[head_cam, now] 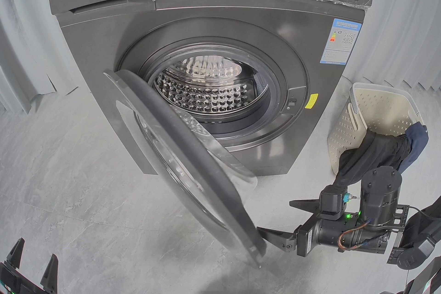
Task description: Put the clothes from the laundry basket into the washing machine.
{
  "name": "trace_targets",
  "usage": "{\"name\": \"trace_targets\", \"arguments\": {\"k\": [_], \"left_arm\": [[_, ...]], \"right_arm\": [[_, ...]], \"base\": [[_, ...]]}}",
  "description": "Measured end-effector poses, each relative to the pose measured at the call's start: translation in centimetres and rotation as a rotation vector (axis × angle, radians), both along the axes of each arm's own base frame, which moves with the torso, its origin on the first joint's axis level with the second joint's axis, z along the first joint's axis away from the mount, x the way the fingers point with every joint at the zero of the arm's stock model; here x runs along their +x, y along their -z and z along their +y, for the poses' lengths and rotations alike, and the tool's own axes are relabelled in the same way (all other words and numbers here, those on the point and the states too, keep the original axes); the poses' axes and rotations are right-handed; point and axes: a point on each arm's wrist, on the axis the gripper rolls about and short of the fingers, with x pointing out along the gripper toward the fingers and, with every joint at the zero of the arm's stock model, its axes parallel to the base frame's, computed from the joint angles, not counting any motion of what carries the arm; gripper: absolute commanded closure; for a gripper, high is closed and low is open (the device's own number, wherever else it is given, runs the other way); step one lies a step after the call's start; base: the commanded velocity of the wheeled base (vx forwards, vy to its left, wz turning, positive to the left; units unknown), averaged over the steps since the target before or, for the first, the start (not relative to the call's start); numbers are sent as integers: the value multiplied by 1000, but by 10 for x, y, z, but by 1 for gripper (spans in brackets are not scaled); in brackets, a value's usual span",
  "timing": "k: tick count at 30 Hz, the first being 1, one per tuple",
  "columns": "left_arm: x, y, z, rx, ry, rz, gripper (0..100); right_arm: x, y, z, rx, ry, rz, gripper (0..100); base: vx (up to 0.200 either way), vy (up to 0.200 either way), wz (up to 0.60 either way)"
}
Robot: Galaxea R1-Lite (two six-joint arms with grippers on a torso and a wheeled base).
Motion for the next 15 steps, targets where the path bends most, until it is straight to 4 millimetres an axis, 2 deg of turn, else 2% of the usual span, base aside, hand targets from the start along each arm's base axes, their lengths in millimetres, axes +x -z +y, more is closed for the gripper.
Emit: {"name": "trace_targets", "arguments": {"k": [4, 10, 15], "left_arm": [[0, 0, 0, 0, 0, 0, 0], [0, 0, 0, 0, 0, 0, 0], [0, 0, 0, 0, 0, 0, 0]], "right_arm": [[-2, 3, 4, 1, -10, 12, 0], [9, 2, 6, 5, 21, 2, 0], [16, 4, 19, 5, 22, -9, 0]], "base": [[0, 0, 0], [-200, 0, 0], [0, 0, 0]]}}
